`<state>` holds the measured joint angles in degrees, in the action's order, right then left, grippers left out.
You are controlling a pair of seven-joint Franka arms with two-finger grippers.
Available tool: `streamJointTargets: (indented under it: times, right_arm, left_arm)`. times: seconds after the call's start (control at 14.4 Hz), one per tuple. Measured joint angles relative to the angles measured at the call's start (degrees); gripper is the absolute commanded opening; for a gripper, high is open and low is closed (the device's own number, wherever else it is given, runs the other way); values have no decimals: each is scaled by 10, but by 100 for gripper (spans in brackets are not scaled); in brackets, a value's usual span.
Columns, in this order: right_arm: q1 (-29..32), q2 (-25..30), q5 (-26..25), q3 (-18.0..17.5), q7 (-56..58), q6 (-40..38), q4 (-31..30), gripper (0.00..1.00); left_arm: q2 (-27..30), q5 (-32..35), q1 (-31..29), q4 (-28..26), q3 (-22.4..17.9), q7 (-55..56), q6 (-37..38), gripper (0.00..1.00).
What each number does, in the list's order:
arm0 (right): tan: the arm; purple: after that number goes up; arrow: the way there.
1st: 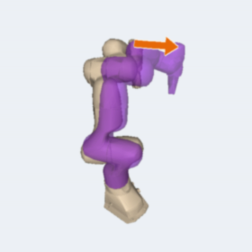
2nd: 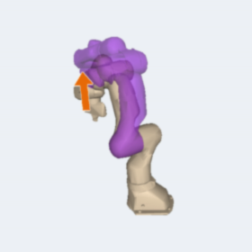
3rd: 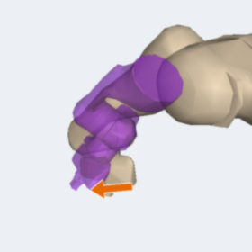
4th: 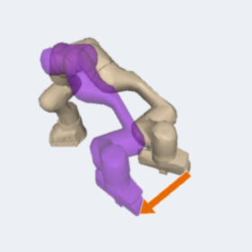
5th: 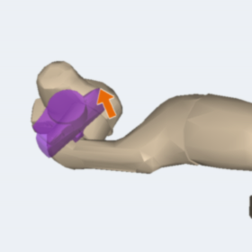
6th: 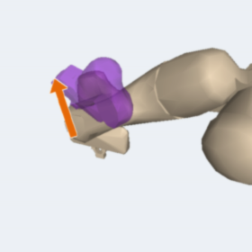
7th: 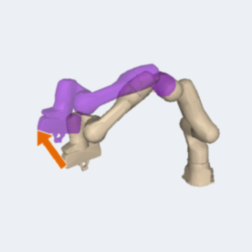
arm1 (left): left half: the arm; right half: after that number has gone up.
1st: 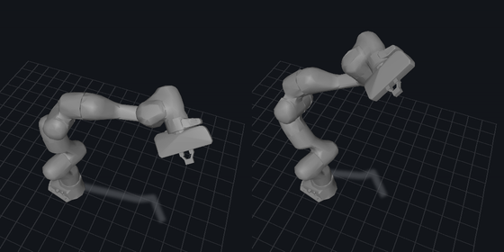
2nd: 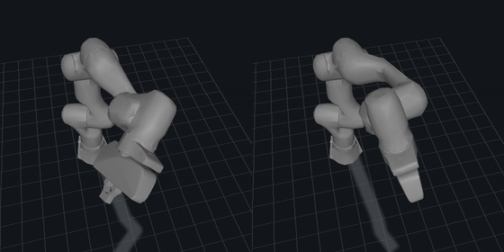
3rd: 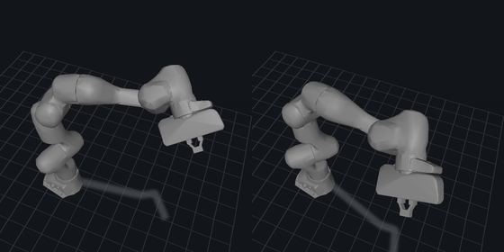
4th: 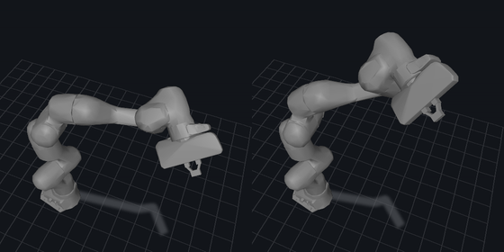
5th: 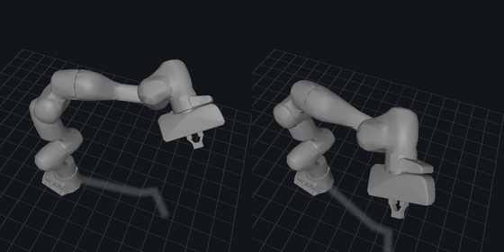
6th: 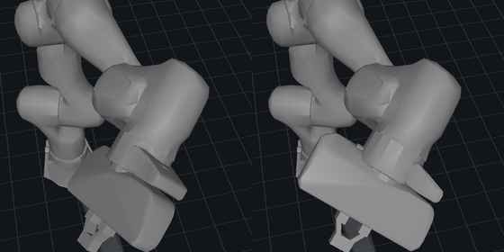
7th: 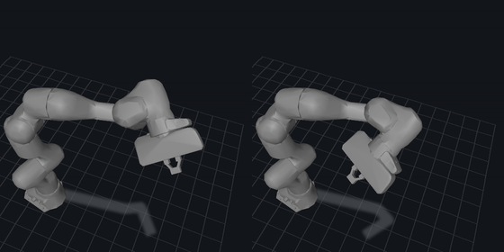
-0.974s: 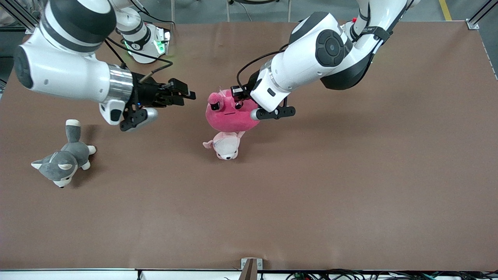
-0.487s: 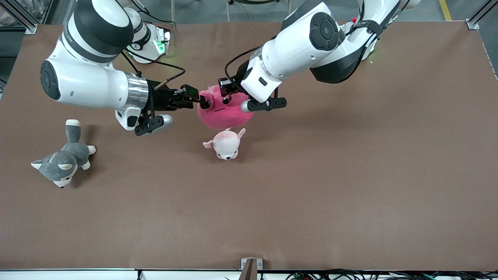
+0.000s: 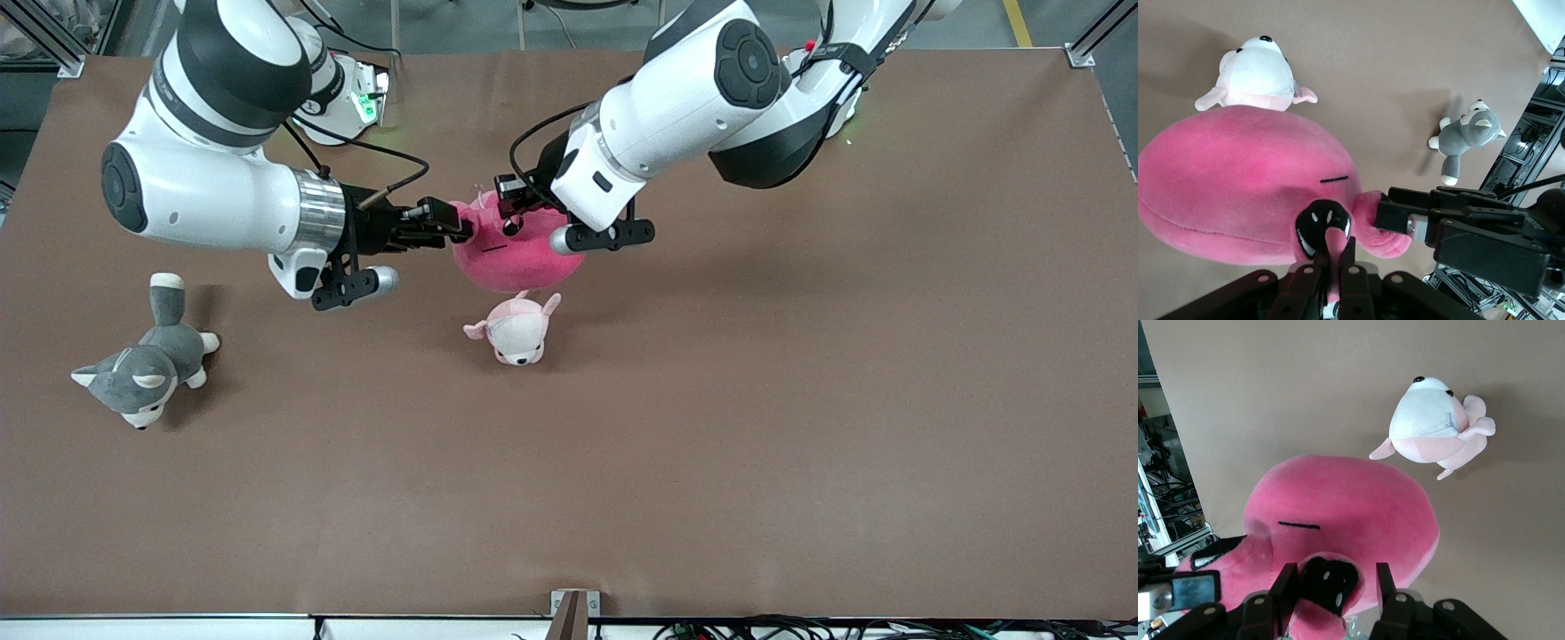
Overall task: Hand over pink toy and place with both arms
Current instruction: 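Grasp the pink toy's other ear with the right gripper, then open the left gripper, releasing the pink toy to the right gripper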
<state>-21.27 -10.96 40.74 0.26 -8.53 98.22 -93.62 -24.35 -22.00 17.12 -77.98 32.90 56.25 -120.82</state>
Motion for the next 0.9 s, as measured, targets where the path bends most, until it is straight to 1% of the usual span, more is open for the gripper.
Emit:
streamJointTargets:
  times: [0.7,0.77,0.83,0.9]
  right_arm:
    - [-3,0,0,0,-27,-22,0,54]
    - [-3,0,0,0,-32,-24,0,50]
    - [-3,0,0,0,-35,-27,0,40]
    - [-3,0,0,0,-37,-33,0,23]
  left_arm:
    - [0,-2,1,2,1,15,-6,0]
    - [0,-4,1,3,1,15,-9,0]
    - [0,-9,1,3,1,15,-12,0]
    - [0,-16,1,4,1,15,-13,0]
